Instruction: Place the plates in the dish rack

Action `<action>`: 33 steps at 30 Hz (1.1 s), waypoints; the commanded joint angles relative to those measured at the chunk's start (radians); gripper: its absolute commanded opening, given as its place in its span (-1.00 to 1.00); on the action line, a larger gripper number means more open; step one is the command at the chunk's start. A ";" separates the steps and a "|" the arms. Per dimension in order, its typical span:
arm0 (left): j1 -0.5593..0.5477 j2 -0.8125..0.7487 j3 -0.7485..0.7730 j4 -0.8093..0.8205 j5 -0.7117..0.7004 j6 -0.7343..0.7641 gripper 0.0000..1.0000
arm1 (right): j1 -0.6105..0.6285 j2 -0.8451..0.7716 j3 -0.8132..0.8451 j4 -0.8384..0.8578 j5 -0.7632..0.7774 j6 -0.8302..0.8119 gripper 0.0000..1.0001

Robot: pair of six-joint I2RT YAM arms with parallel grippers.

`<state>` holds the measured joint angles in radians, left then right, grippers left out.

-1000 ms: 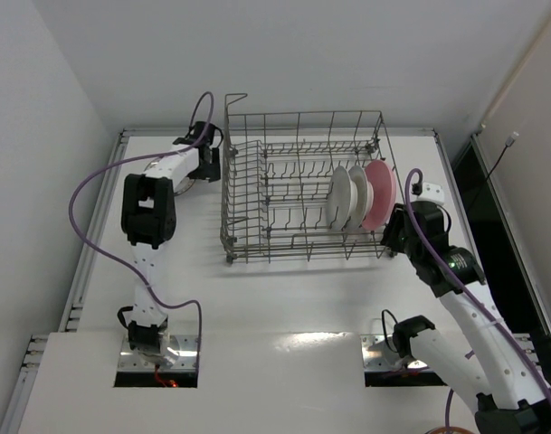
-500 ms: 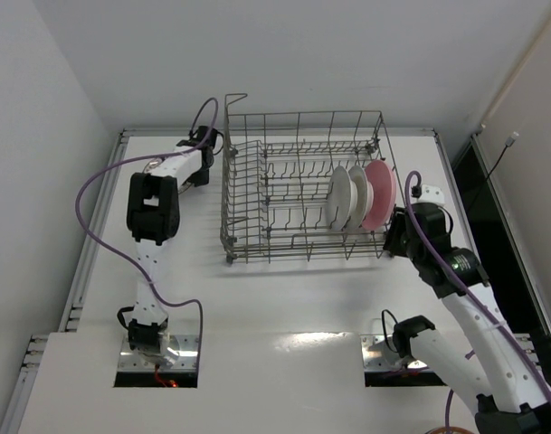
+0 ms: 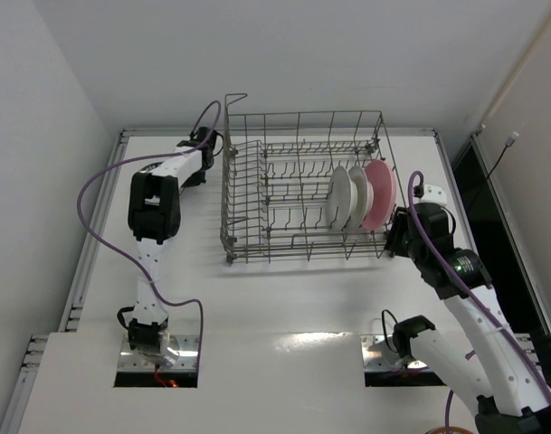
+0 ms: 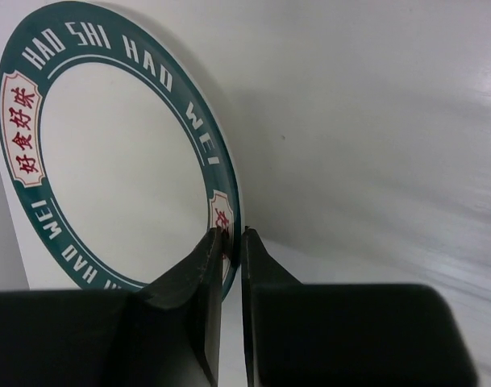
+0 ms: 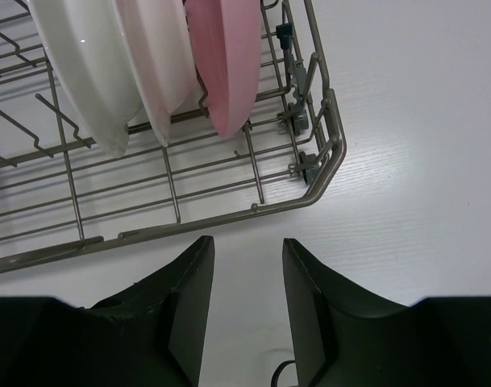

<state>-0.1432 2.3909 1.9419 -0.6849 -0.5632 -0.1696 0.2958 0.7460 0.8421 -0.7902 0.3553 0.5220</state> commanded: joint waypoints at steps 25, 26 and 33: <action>-0.102 -0.462 -0.121 0.001 0.100 -0.094 -1.00 | -0.006 -0.020 0.006 0.028 -0.013 0.000 -0.25; -0.102 -0.476 -0.130 0.014 0.100 -0.103 -1.00 | -0.006 -0.020 0.006 0.028 -0.013 0.000 -0.25; -0.102 -0.604 -0.172 0.085 0.184 -0.123 -1.00 | -0.006 -0.020 0.006 0.028 -0.013 0.000 -0.25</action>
<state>-0.2485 1.9083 1.7355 -0.6868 -0.4061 -0.2764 0.2958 0.7334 0.8417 -0.7910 0.3538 0.5228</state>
